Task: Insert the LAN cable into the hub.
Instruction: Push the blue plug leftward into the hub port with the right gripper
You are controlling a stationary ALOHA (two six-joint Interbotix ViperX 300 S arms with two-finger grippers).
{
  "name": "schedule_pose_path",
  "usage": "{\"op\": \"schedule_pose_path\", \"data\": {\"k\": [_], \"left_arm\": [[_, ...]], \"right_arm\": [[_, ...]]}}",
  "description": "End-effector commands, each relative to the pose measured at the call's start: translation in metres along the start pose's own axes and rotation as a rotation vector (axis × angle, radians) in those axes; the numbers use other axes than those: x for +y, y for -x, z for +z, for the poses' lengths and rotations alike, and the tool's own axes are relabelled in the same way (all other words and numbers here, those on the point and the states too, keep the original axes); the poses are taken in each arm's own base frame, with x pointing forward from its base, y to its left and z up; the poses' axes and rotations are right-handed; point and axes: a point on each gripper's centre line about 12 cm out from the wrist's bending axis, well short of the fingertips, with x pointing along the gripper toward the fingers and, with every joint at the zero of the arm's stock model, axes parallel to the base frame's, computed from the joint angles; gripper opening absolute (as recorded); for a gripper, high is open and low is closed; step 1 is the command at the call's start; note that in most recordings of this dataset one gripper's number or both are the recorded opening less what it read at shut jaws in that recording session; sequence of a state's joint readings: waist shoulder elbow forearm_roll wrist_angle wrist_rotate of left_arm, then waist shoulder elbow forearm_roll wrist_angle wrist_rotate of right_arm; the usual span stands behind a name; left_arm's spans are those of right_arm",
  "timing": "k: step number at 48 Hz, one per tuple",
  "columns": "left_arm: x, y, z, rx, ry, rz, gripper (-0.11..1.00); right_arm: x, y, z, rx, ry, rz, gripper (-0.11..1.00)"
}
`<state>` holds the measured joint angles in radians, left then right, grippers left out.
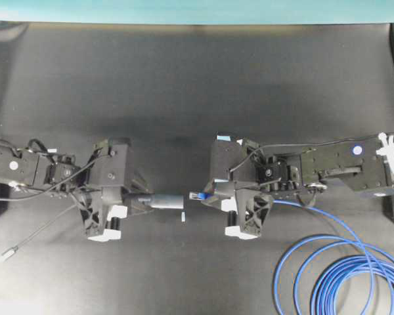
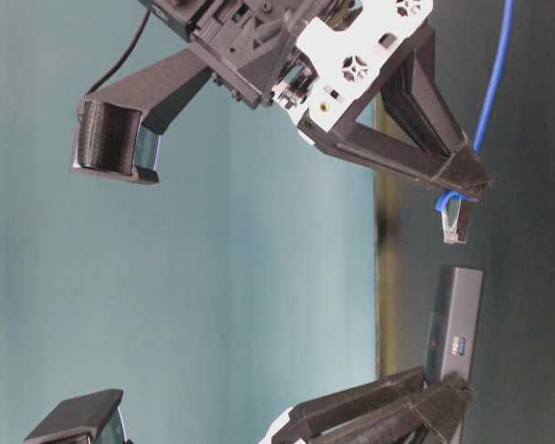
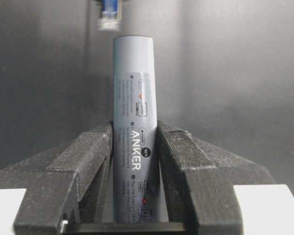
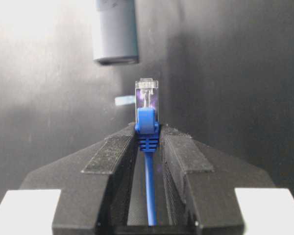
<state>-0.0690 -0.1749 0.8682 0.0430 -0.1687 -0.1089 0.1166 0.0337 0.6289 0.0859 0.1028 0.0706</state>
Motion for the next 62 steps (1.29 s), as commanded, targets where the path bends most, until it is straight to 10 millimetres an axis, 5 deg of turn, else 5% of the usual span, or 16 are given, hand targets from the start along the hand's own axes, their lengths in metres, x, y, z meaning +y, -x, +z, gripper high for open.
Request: {"op": "schedule_pose_path", "data": {"k": [1, 62], "left_arm": [[0.001, 0.001, 0.01, -0.032, -0.005, 0.002, 0.28], [0.004, -0.002, 0.009, -0.022, -0.011, 0.008, 0.28]], "right_arm": [[0.007, 0.005, 0.011, -0.035, 0.005, 0.016, 0.13], [0.007, -0.01, 0.012, -0.03, 0.003, 0.013, 0.13]]}}
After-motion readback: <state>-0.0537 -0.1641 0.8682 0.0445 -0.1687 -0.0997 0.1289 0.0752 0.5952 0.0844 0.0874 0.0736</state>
